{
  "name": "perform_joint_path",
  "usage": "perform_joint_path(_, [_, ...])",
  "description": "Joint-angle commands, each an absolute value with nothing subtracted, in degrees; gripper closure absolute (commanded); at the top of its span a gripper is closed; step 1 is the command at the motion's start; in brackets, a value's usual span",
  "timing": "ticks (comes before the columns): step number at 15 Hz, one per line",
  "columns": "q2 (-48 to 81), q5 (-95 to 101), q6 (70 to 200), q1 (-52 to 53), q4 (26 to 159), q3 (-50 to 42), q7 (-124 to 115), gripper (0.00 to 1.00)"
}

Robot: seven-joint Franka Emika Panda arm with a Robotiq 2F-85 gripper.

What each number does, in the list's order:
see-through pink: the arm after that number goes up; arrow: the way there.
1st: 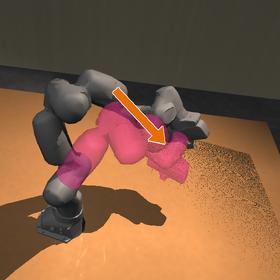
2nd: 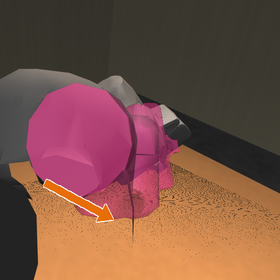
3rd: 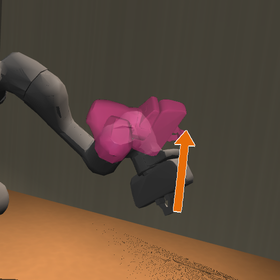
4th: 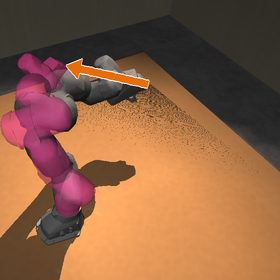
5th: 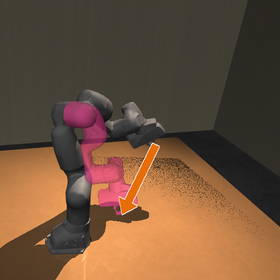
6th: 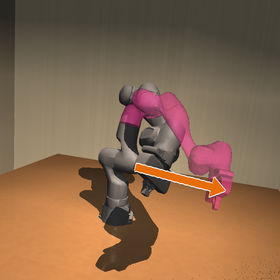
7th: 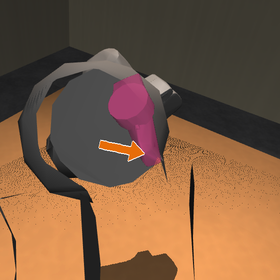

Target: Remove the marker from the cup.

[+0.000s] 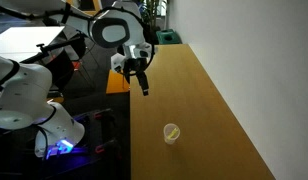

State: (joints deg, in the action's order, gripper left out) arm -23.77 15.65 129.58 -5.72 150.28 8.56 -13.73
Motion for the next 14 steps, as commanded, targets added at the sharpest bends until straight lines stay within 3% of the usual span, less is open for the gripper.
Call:
perform_joint_path(1, [-23.7, 16.1, 129.3, -4.7, 150.2, 7.6, -14.1, 0.00])
perform_joint_path(14, [-25.7, 16.0, 132.3, -5.8, 151.4, 2.4, -9.2, 0.00])
